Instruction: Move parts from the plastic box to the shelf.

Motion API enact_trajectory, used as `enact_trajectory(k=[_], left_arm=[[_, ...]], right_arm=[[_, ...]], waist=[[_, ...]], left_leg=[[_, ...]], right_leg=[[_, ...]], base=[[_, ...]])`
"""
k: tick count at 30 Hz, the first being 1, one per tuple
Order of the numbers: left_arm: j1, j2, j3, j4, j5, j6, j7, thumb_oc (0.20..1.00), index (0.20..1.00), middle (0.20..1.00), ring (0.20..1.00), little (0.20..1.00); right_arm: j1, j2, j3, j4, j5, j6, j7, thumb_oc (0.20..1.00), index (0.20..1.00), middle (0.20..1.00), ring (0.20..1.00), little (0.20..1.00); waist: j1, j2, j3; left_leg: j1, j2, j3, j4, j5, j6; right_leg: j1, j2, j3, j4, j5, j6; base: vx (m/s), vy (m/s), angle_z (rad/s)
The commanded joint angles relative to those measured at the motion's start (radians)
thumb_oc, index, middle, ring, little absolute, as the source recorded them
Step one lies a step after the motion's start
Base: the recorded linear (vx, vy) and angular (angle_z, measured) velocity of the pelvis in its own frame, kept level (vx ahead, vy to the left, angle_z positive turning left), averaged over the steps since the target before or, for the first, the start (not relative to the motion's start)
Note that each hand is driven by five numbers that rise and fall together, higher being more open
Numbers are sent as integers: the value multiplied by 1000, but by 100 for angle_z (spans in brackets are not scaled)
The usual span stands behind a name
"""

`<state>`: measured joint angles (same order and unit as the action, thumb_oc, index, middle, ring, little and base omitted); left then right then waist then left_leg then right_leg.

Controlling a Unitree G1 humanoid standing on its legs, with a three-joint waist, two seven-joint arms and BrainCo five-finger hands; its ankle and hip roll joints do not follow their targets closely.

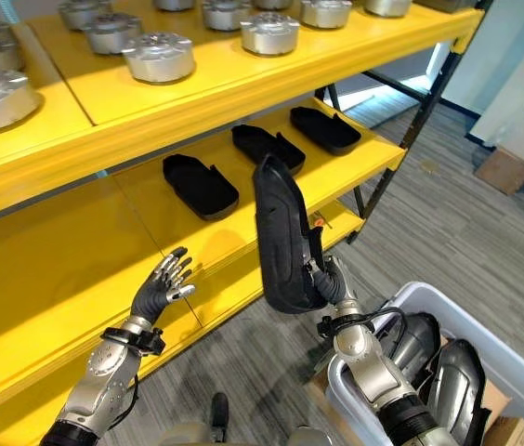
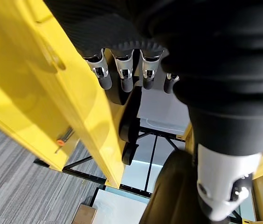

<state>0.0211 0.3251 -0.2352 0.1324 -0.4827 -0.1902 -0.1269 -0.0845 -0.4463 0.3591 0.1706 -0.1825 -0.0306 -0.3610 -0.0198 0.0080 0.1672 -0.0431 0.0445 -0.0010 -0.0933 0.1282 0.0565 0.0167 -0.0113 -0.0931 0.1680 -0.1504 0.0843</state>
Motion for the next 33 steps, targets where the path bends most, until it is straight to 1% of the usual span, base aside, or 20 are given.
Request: enact_trajectory(k=[1, 5, 6, 7, 9, 10, 11, 13, 14, 16, 18, 20, 22, 24, 25, 26, 27, 28, 31, 33], left_arm=[[-76, 16, -24, -7, 3, -21, 10, 1000, 1000, 1000, 1000, 1000], [-54, 19, -6, -4, 28, 3, 56, 1000, 1000, 1000, 1000, 1000], [-38, 23, 10, -8, 34, 8, 40, 1000, 1000, 1000, 1000, 1000], [-22, 29, 23, -20, 51, 9, -8, 1000, 1000, 1000, 1000, 1000], [-23, 33, 21, -28, 57, 11, -31, 1000, 1000, 1000, 1000, 1000], [-24, 33, 17, -33, 58, 17, -27, 1000, 1000, 1000, 1000, 1000], [-25, 32, 3, -27, 44, 5, -10, 1000, 1000, 1000, 1000, 1000], [-5, 36, 6, -39, 56, -5, 18, 1000, 1000, 1000, 1000, 1000], [17, 43, 27, -59, 52, -1, 14, 1000, 1000, 1000, 1000, 1000], [24, 54, 39, -66, 41, 2, 3, 1000, 1000, 1000, 1000, 1000], [21, 64, 43, -67, 42, 2, 7, 1000, 1000, 1000, 1000, 1000], [-11, 91, 38, -31, 104, -32, 14, 1000, 1000, 1000, 1000, 1000], [-16, 93, 36, -29, 115, -36, 22, 1000, 1000, 1000, 1000, 1000], [-15, 90, 50, -15, 110, -47, 39, 1000, 1000, 1000, 1000, 1000], [-6, 91, 59, -19, 101, -44, 36, 1000, 1000, 1000, 1000, 1000], [10, 93, 73, -23, 104, -49, 20, 1000, 1000, 1000, 1000, 1000], [10, 93, 73, -23, 104, -49, 17, 1000, 1000, 1000, 1000, 1000], [13, 93, 65, -41, 84, -22, -4, 1000, 1000, 1000, 1000, 1000], [22, 89, 58, -50, 74, -11, 3, 1000, 1000, 1000, 1000, 1000], [25, 79, 42, -45, 71, -10, -1, 1000, 1000, 1000, 1000, 1000]], right_arm=[[-50, 11, -39, -89, -8, -89, 2, 200, 200, 200, 200, 200], [-68, 7, -26, -76, 18, -98, 32, 200, 200, 200, 200, 200], [-63, 2, -27, -99, 23, -85, 42, 200, 200, 200, 200, 200], [-44, -1, -36, -124, 20, -64, 24, 200, 200, 200, 200, 200], [-33, 0, -49, -125, 20, -54, 13, 200, 200, 200, 200, 200], [-30, -2, -51, -127, 21, -51, 14, 200, 200, 200, 200, 200], [-41, -8, -40, -94, 20, -74, 8, 200, 200, 200, 200, 200], [-62, -17, -24, -81, 33, -80, 29, 200, 200, 200, 200, 200], [-70, -32, -21, -81, 46, -80, 49, 200, 200, 200, 200, 200], [-71, -47, -26, -85, 54, -76, 53, 200, 200, 200, 200, 200], [-69, -46, -29, -85, 55, -77, 53, 200, 200, 200, 200, 200], [-65, -15, -32, -77, 60, -86, 29, 200, 200, 200, 200, 200], [-64, -7, -32, -74, 55, -88, 28, 200, 200, 200, 200, 200], [-72, 27, -17, -45, 37, -86, 19, 200, 200, 200, 200, 200], [-73, 33, -12, -47, 30, -83, 17, 200, 200, 200, 200, 200], [-74, 38, -11, -49, 31, -69, 23, 200, 200, 200, 200, 200], [-74, 37, -12, -49, 32, -67, 24, 200, 200, 200, 200, 200], [-63, 21, -25, -60, 42, -51, 40, 200, 200, 200, 200, 200], [-68, 19, -27, -43, 37, -72, 64, 200, 200, 200, 200, 200], [-72, 22, -23, -34, 38, -68, 65, 200, 200, 200, 200, 200]], waist=[[-21, -53, -32], [8, -52, -27], [11, -51, -29], [-2, -47, -23], [-20, -46, -20], [-22, -44, -13], [-15, -48, 1], [5, -53, 1], [16, -52, -8], [14, -46, -15], [12, -33, -16], [16, -21, -5], [20, -22, -1], [52, -16, 0], [59, -14, 0], [61, -11, 3], [60, -11, 3], [27, -22, 3], [28, -35, 8], [17, -43, 11]], left_leg=[[69, -69, 210, 6, -63, -37], [74, -74, 196, 6, -67, -39], [89, -72, 226, 6, -77, -36], [131, -53, 345, 6, -83, -40], [167, -48, 413, 6, -108, -41], [172, -45, 410, 12, -111, -44], [164, -13, 383, 50, -113, -62], [162, 16, 312, 49, -89, -72], [172, 62, 266, 47, -74, -95], [181, 86, 275, 50, -73, -104], [191, 81, 271, 21, -67, -98], [198, 47, 280, 6, -84, -67], [199, 33, 278, 6, -94, -58], [192, -23, 247, 6, -125, -20], [194, -31, 249, 6, -131, -15], [197, -39, 245, 6, -139, -5], [198, -40, 243, 6, -140, -4], [198, -65, 210, 6, -143, 4], [205, -80, 213, 6, -150, -1], [216, -92, 199, 6, -159, -1]], right_leg=[[0, 34, -15, -149, 220, -17], [22, 3, -48, -190, 234, -6], [26, -12, -70, -203, 244, 2], [32, -35, -130, -205, 245, 11], [42, -51, -161, -202, 233, 25], [47, -57, -170, -191, 226, 28], [54, -77, -182, -176, 224, 25], [55, -87, -161, -181, 236, 9], [63, -106, -145, -188, 234, 8], [70, -130, -153, -189, 232, 14], [73, -146, -156, -184, 235, 25], [67, -233, -185, -138, 270, 69], [65, -250, -197, -124, 279, 75], [39, -299, -238, -40, 324, 81], [30, -305, -255, -13, 329, 84], [14, -262, -248, 22, 303, 76], [11, -252, -242, 24, 295, 74], [-16, -118, -183, -25, 240, 51], [-31, -94, -196, -88, 268, 52], [-63, -78, -170, -134, 312, 57]], base=[[-145, 53, 232], [-77, -44, 60], [-77, -38, 35], [-87, 21, 37], [-5, 108, 68], [46, 261, 165], [-3, 361, 164], [34, 430, 55], [103, 415, -39], [77, 466, -22], [82, 579, -12], [75, 806, 8], [25, 330, 54], [96, 480, 31], [125, 407, 8], [91, 231, 17], [253, 246, 41], [236, 102, 42], [211, 11, 59], [225, -48, -6]])
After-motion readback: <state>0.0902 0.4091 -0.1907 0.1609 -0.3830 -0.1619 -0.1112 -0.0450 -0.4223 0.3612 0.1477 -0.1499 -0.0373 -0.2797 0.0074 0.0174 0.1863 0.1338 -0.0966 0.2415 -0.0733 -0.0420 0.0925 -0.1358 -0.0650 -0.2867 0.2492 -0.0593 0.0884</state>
